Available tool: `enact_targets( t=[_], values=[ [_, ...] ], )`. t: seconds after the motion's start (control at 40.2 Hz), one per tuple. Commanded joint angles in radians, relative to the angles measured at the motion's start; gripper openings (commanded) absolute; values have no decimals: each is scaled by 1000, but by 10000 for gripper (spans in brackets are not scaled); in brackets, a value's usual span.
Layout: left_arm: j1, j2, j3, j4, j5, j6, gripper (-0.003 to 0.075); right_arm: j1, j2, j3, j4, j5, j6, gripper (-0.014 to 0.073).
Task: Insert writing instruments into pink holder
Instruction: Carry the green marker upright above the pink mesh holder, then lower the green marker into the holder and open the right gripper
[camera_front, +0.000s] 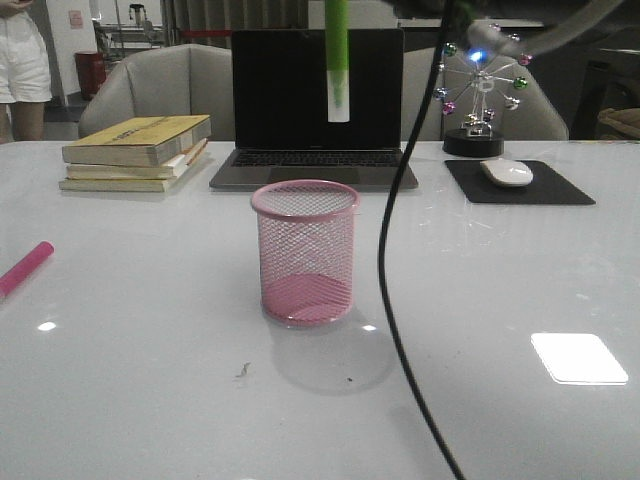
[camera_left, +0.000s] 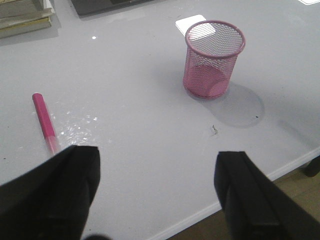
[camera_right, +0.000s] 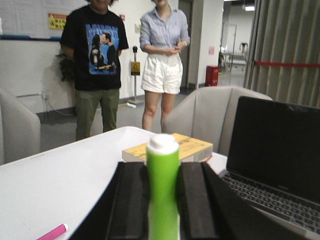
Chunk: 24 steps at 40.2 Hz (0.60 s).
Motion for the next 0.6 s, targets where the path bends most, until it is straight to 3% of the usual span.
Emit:
enact_targets(
  t=[0.0,0.224,0.373,0.572],
  values=[
    [-9,8,-28,-9,-74,-1,526,0,42,-27,-29,-191,-10,161],
    [-9,8,-28,-9,-74,-1,526,0,187,-27,-29,-205,-10,164],
    [-9,8,-28,-9,-74,-1,526,0,236,-27,-31,-141,-10,184],
    [-9,8,-28,-9,-74,-1,526,0,235,-27,-31,-58,-9,434]
  ],
)
